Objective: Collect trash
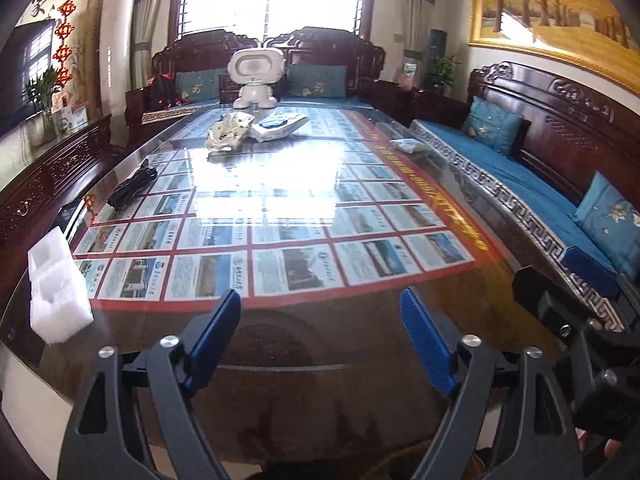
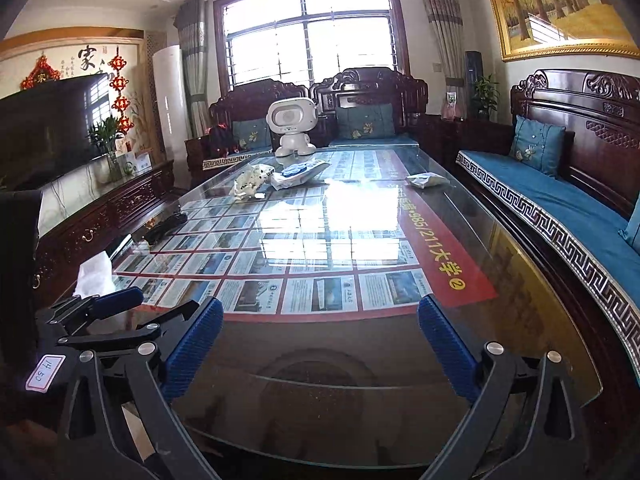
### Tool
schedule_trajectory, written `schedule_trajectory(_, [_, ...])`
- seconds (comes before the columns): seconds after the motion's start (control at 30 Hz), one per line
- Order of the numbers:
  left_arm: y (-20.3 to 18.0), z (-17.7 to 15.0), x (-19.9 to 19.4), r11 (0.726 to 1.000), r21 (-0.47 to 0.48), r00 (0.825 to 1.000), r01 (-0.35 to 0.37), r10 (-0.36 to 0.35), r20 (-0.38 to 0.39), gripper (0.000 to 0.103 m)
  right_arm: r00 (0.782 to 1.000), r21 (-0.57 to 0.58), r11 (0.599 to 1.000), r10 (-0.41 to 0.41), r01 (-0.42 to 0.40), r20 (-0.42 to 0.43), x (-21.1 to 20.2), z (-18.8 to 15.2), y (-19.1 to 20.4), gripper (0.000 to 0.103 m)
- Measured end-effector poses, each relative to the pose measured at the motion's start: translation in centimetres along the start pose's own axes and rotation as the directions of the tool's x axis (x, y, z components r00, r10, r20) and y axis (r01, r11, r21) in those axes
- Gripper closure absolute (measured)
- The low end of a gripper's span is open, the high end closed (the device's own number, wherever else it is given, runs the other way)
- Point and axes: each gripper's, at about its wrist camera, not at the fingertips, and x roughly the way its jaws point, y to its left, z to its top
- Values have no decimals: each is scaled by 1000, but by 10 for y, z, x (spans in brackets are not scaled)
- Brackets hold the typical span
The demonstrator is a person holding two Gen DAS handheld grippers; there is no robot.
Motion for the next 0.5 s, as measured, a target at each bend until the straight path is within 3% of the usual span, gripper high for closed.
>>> schedule_trajectory(0.47, [38,30,104,992,-57,989,-111,104,-101,14,990,-9,1000,-13,11,-142,116,14,-7,9])
schedule_trajectory(0.5, [39,32,108,992,-58,989,-115,109,-102,10,989,-9,1000,-14,12,-149,124,15,-9,8])
